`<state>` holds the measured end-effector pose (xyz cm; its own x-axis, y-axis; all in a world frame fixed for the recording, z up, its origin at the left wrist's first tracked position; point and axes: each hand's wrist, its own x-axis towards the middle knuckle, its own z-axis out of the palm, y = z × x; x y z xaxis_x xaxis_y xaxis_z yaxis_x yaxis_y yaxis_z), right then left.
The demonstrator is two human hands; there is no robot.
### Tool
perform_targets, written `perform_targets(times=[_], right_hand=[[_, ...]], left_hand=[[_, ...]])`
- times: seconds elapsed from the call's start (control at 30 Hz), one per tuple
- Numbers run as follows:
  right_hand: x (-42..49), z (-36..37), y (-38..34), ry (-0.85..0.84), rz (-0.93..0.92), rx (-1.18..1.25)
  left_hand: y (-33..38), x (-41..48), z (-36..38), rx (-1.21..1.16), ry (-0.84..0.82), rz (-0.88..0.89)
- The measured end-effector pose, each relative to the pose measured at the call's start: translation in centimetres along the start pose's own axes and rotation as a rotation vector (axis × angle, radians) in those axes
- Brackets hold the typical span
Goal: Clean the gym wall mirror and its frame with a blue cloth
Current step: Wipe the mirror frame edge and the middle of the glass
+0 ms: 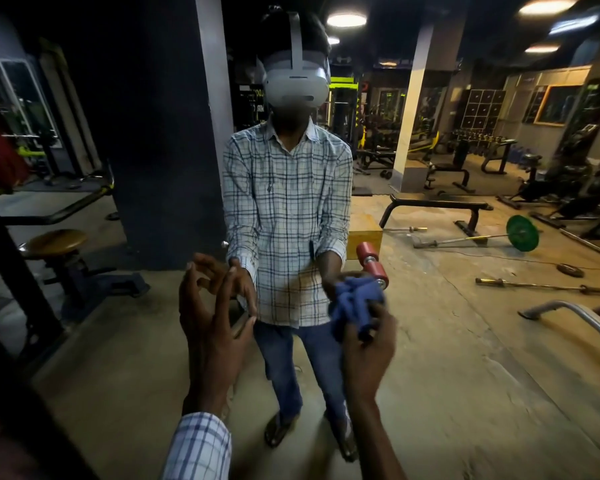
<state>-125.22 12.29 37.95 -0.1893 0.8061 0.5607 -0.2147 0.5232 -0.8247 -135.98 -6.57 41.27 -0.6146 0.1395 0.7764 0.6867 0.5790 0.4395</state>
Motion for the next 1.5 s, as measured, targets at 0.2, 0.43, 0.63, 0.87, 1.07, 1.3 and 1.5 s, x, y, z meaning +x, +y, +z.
perform_targets(times=[0.2,0.43,0.63,0.87,1.07,1.3,1.5], right_hand=[[0.4,2.1,-3.2,-0.031,0.001,0.099],[4.1,0.7,-3.0,0.189,-0.012,0.112],[1.4,3.8,-5.6,-0.307,-0.327,-0.025],[5.2,3.6,-7.2,0.211,-0.100,0.166],[3.6,5.3,-8.6,-0.174,-0.383,-0.001],[5.0,7.9,-11.4,0.191,-0.202,0.134],[4.3,8.6,-11.6,0.021,-0.315,0.081]], left_hand=[[-0.6,0.5,-0.3,0.013,0.021,0.035],[-0.9,1.2,-1.0,0.049,0.033,0.021],[-1.7,1.2,-1.2,0.056,0.038,0.015],[-2.8,1.5,-1.9,0.089,0.022,0.042],[-4.9,2.0,-2.9,0.076,-0.015,0.054],[-7.2,3.0,-4.4,0.063,-0.025,0.042],[-8.5,3.0,-4.7,0.050,-0.030,0.033]])
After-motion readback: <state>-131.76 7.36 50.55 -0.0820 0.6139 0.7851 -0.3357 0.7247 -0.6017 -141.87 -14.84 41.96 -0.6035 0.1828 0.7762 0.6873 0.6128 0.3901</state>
